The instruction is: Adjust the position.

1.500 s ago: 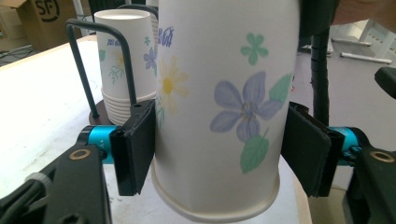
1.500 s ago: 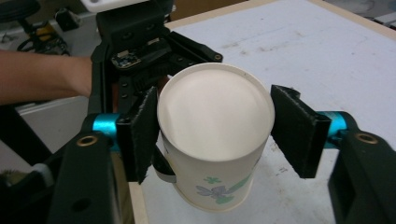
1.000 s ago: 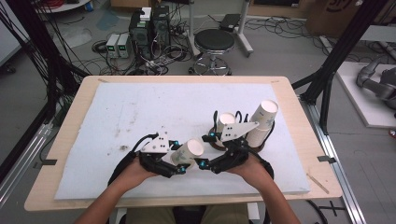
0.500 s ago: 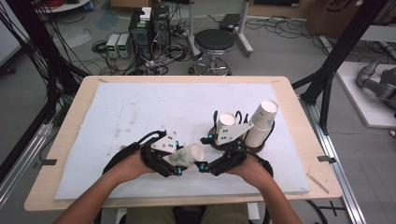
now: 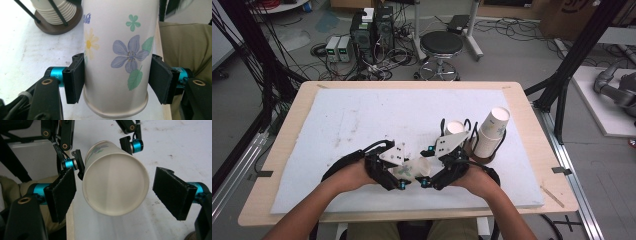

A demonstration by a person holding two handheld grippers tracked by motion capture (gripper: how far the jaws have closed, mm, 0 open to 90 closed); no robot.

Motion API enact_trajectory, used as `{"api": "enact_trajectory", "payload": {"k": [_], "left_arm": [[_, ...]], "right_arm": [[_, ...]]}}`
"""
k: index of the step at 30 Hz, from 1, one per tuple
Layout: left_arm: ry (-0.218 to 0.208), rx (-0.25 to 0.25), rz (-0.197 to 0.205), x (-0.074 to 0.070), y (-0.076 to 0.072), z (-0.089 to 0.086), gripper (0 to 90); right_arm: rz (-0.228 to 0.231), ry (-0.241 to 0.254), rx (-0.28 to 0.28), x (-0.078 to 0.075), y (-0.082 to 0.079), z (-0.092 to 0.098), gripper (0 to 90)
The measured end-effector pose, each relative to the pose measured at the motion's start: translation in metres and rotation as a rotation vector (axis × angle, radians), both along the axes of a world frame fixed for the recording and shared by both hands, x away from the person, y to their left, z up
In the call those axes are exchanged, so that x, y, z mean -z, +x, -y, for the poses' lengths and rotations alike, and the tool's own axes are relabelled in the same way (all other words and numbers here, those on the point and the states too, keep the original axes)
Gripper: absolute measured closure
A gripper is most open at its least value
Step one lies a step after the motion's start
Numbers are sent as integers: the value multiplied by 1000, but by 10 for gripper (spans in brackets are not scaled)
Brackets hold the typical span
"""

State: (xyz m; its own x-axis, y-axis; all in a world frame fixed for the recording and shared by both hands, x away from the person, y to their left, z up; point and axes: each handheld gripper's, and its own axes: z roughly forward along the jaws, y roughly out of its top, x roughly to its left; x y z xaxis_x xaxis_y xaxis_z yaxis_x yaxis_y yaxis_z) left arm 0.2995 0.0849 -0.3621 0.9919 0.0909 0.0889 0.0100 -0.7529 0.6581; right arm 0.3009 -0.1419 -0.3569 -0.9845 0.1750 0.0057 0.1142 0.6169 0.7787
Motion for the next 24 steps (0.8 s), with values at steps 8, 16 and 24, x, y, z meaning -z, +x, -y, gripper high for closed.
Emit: {"api": "enact_trajectory", "payload": {"k": [8,16,24], "left_arm": [[19,21,-4,1,0,1,348],[23,30,-9,3,-1,3,346],[-137,-36,-34,8,-2,-11,188]], "right_arm": [[16,-63,-55,0,3,-11,287],[6,-90,-84,0,3,-12,367],[-10,-55,-70,0,2,-3,370]]}}
